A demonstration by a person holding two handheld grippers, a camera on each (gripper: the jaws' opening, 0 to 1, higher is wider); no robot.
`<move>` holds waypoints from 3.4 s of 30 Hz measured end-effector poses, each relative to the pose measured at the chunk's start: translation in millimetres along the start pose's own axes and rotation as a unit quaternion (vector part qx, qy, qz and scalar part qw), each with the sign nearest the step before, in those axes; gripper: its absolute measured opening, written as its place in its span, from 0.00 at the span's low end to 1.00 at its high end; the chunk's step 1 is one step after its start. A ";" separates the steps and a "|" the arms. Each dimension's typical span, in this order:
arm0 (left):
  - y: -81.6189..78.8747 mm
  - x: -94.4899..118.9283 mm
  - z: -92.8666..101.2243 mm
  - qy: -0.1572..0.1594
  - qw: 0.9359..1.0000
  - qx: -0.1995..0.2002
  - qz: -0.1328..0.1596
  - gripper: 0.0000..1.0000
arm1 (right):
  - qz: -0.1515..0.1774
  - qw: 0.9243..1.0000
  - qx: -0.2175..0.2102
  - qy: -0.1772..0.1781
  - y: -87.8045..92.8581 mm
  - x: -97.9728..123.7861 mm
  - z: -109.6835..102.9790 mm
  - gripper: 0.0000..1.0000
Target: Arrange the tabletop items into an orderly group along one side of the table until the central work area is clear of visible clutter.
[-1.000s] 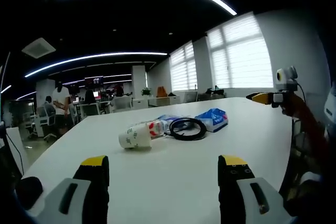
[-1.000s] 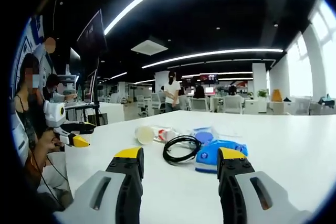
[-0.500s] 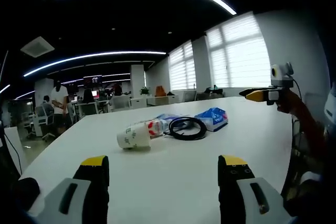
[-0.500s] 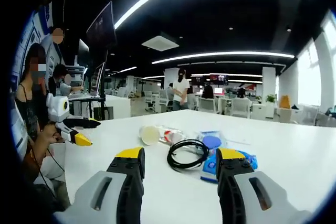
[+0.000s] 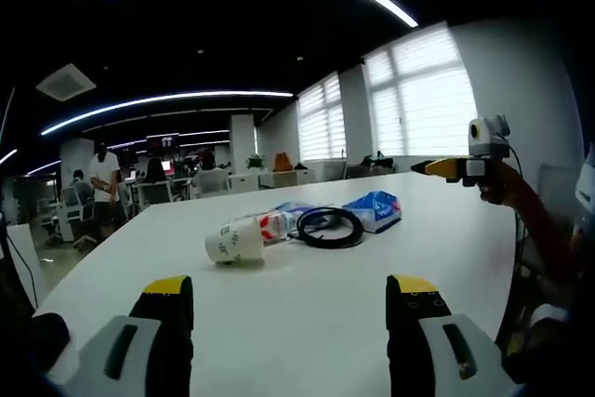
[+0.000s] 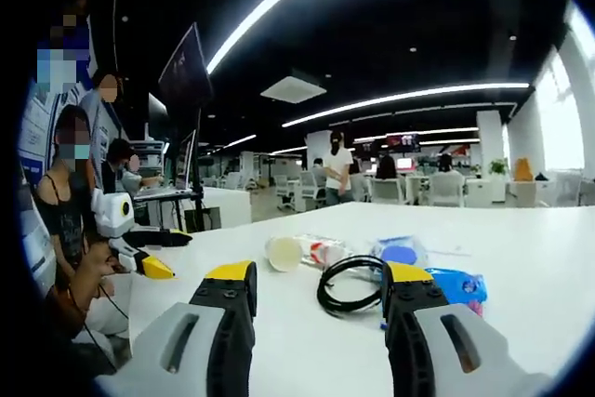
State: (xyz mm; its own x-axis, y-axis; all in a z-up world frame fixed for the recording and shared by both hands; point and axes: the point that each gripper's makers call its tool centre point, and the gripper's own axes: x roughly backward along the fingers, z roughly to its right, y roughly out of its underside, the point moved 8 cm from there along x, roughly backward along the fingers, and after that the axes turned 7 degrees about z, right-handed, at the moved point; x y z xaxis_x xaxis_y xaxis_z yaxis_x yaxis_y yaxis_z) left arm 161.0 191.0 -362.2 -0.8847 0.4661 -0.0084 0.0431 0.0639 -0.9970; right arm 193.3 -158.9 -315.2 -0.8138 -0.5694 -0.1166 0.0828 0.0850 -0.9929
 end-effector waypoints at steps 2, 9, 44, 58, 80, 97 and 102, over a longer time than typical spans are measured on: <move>-0.4 1.4 0.8 0.000 1.000 -0.001 0.001 0.85 | 0.002 1.000 -0.005 0.001 -0.4 0.2 1.2 0.52; 0.7 5.6 2.0 0.001 1.000 -0.001 -0.002 0.85 | -0.004 1.000 -0.019 0.010 3.2 -5.2 14.2 0.52; -2.3 10.0 -1.8 0.001 1.000 -0.003 0.000 0.85 | -0.026 0.999 -0.020 0.015 10.8 -51.8 14.5 0.51; -5.6 0.7 4.6 0.013 1.000 0.000 0.007 0.85 | -0.013 0.999 0.001 0.030 -6.8 -64.2 25.2 0.51; 1.5 -3.0 -8.0 -0.008 1.000 0.010 0.007 0.85 | -0.020 0.999 0.023 0.015 -13.9 -125.0 26.9 0.51; 2.6 -5.4 -7.2 0.002 1.000 0.011 0.007 0.85 | -0.069 0.995 0.063 0.016 19.8 -156.6 27.6 0.51; 2.9 -5.5 -7.2 0.009 1.000 0.009 0.000 0.85 | -0.072 0.996 0.058 0.020 26.3 -160.3 31.9 0.50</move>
State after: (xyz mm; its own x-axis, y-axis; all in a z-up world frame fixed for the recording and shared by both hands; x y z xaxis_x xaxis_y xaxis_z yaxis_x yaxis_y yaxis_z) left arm 169.3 195.0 -364.5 -0.8760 0.4823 -0.0078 0.0356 0.0485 -0.9982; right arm 344.2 -91.5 -323.3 -0.8438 -0.5360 0.0262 0.0271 -0.0913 -0.9955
